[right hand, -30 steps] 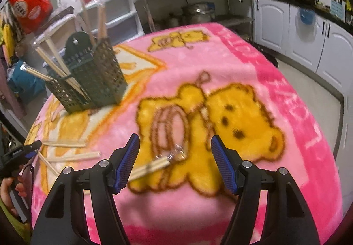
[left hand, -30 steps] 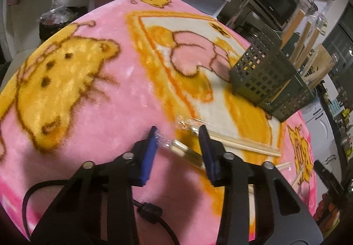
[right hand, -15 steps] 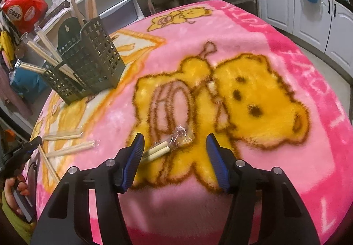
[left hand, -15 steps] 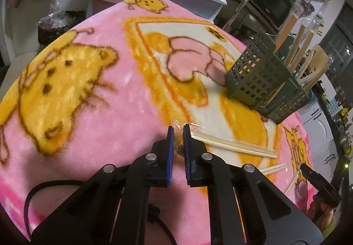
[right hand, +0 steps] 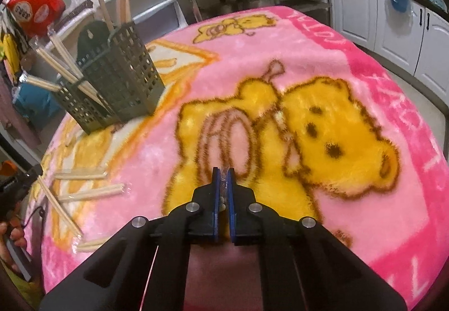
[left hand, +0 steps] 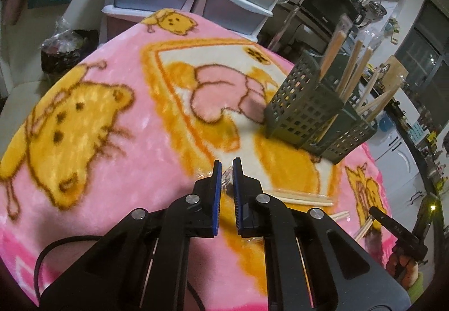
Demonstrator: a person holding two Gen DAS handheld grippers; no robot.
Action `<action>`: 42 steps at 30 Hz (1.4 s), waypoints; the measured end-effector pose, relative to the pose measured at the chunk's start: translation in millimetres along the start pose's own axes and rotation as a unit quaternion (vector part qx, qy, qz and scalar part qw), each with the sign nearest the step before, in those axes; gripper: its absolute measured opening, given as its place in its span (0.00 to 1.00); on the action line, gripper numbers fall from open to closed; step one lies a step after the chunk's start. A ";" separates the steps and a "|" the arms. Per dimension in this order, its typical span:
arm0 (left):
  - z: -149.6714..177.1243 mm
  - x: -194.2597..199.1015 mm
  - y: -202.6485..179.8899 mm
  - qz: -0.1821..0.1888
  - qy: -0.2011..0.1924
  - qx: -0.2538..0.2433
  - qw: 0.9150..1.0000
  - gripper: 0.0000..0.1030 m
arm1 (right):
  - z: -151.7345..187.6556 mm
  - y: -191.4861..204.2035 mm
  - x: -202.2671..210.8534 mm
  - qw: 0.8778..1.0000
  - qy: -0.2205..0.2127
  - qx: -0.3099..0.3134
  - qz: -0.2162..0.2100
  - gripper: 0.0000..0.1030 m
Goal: Organize utensils
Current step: 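Grasp a wrapped chopstick with the left tool while the right tool grasps another, then lift both held chopsticks and carry them above the green holder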
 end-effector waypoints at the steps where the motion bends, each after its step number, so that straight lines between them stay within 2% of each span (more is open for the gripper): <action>1: -2.3 1.8 -2.6 0.002 -0.003 -0.002 1.000 0.05 | -1.4 1.1 2.3 1.000 -0.003 0.000 -0.005 0.05; 9: -20.7 16.6 -29.0 0.027 -0.033 -0.024 0.999 0.05 | -22.5 23.2 32.3 0.998 -0.046 0.011 -0.042 0.04; 19: -47.2 32.5 -73.1 0.059 -0.067 -0.063 0.994 0.04 | -52.6 71.0 71.2 0.990 -0.097 0.057 -0.083 0.03; 29: -58.4 40.3 -111.2 0.084 -0.082 -0.101 0.988 0.04 | -61.2 107.8 88.3 0.982 -0.118 0.113 -0.096 0.03; 42: -72.2 46.8 -145.3 0.114 -0.096 -0.125 0.981 0.04 | -72.1 133.9 106.5 0.972 -0.148 0.145 -0.108 0.03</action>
Point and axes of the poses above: each gripper's, at about its wrist camera, not at the fingertips, and x roughly against the way its jaws point, y to its left, z to its underside, the point moved 6 cm from there along -x, roughly the way its jaws point, and after that the axes turned 2 degrees about -x, right-handed, at the moved point
